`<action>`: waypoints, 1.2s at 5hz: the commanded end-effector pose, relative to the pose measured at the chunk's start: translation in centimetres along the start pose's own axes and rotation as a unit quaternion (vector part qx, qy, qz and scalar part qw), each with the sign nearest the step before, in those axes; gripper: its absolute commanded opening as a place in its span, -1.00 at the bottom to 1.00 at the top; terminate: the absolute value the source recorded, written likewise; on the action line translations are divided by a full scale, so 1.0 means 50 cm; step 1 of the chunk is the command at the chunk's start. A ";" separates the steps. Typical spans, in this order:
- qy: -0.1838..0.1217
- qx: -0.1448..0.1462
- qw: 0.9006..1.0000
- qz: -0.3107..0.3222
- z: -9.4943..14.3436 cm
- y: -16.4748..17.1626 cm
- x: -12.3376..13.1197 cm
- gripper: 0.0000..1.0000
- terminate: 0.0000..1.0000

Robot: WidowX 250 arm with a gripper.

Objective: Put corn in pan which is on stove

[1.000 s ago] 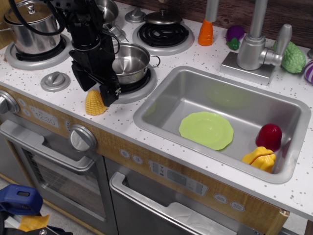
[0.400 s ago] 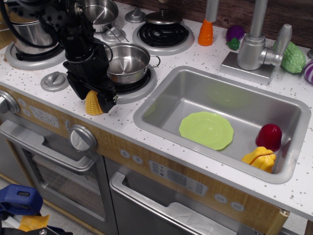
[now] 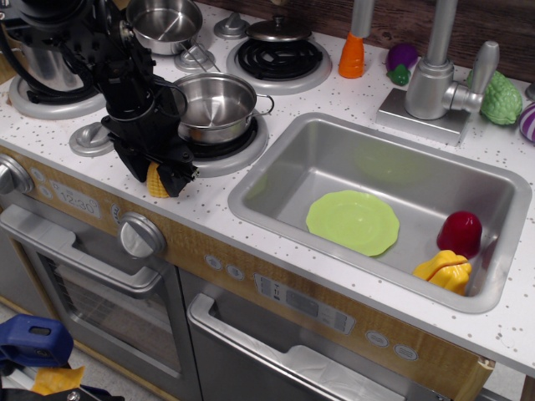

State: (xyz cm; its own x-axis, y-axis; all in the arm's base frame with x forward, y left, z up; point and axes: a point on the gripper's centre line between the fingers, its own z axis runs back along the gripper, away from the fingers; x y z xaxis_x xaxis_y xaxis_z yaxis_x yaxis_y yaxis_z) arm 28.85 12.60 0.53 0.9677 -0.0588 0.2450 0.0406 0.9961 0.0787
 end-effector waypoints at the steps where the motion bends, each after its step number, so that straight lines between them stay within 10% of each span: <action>1: -0.013 0.026 0.999 -0.017 0.073 0.002 0.038 -1.00 -1.00; 3: -0.046 0.095 0.992 -0.074 0.177 -0.008 0.110 -1.00 -1.00; 5: -0.077 0.082 0.985 -0.131 0.138 0.038 0.183 -1.00 -1.00; 6: -0.089 0.057 0.984 -0.144 0.099 0.057 0.177 1.00 -1.00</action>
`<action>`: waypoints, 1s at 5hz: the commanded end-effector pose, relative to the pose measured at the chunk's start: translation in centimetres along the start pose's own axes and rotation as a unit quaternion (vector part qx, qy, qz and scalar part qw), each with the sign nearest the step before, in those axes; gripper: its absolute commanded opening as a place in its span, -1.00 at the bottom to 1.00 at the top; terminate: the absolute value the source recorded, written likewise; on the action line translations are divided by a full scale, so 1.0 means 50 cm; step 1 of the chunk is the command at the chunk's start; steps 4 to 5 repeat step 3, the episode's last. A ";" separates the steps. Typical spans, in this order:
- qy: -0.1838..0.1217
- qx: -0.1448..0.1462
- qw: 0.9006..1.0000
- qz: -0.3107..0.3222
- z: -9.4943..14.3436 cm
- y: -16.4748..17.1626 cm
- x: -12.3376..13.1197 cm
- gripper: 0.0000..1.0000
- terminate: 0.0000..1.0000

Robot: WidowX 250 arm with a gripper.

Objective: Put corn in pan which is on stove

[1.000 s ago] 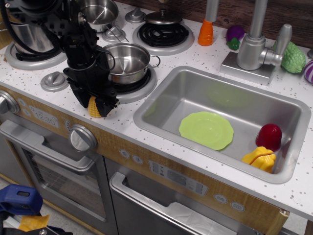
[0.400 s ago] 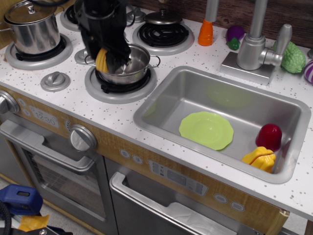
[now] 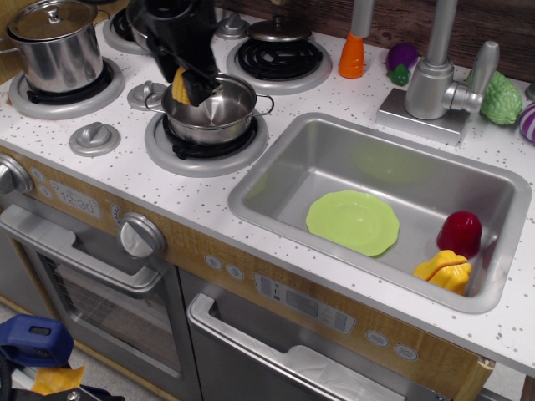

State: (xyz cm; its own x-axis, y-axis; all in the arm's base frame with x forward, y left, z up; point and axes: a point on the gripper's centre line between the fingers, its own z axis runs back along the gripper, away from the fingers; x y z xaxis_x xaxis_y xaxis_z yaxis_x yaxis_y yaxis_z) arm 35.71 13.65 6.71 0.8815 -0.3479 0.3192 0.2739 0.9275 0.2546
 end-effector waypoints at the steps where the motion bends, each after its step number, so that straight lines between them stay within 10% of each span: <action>1: -0.043 -0.007 0.999 -0.010 -0.022 0.022 -0.007 1.00 -1.00; 2: -0.043 -0.007 0.999 -0.010 -0.022 0.022 -0.007 1.00 -1.00; 3: -0.043 -0.007 0.999 -0.010 -0.022 0.022 -0.007 1.00 1.00; 5: -0.043 -0.007 0.999 -0.010 -0.022 0.022 -0.007 1.00 1.00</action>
